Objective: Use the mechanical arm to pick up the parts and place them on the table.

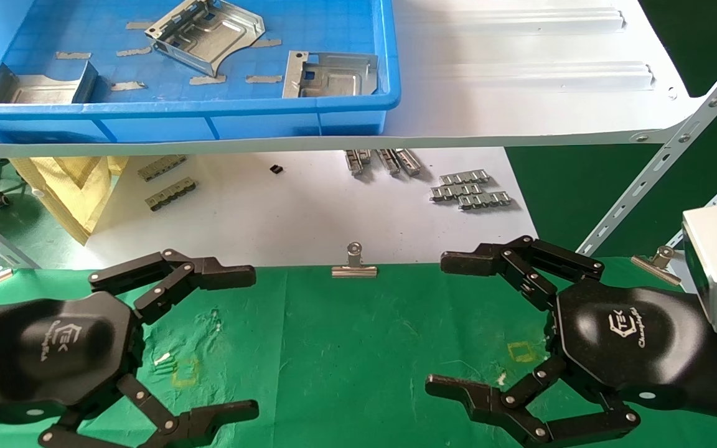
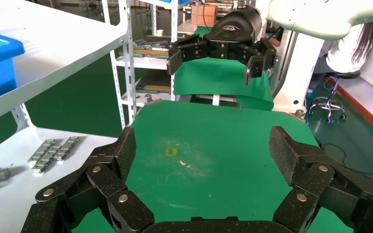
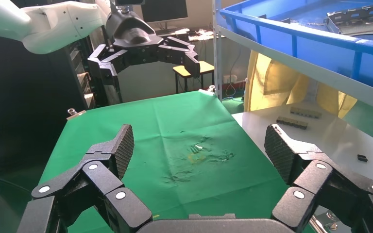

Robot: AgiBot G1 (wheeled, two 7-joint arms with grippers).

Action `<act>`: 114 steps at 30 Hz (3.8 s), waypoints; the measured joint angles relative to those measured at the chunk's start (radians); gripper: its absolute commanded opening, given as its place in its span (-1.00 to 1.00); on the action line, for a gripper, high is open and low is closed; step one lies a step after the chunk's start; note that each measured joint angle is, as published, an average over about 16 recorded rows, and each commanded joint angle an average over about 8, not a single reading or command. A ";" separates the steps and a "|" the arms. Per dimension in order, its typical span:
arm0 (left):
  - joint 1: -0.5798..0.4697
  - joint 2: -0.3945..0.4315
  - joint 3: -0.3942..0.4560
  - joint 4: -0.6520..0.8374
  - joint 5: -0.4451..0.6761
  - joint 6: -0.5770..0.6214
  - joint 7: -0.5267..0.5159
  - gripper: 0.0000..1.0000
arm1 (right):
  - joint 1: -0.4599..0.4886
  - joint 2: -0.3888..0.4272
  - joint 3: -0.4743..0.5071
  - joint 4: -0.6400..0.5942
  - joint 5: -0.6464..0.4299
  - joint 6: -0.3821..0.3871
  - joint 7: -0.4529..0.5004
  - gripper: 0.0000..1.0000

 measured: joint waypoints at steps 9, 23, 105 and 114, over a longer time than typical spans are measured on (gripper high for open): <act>0.000 0.000 0.000 0.000 0.000 0.000 0.000 1.00 | 0.000 0.000 0.000 0.000 0.000 0.000 0.000 -1.00; 0.000 0.000 0.000 0.000 0.000 0.000 0.000 1.00 | 0.000 0.000 0.000 0.000 0.000 0.000 0.000 -1.00; -0.947 0.530 0.206 1.258 0.584 -0.662 0.171 -1.00 | 0.000 0.000 0.000 0.000 0.000 0.000 0.000 1.00; -0.960 0.509 0.195 1.247 0.567 -0.575 0.195 -1.00 | 0.000 0.000 0.000 0.000 0.000 0.000 0.000 1.00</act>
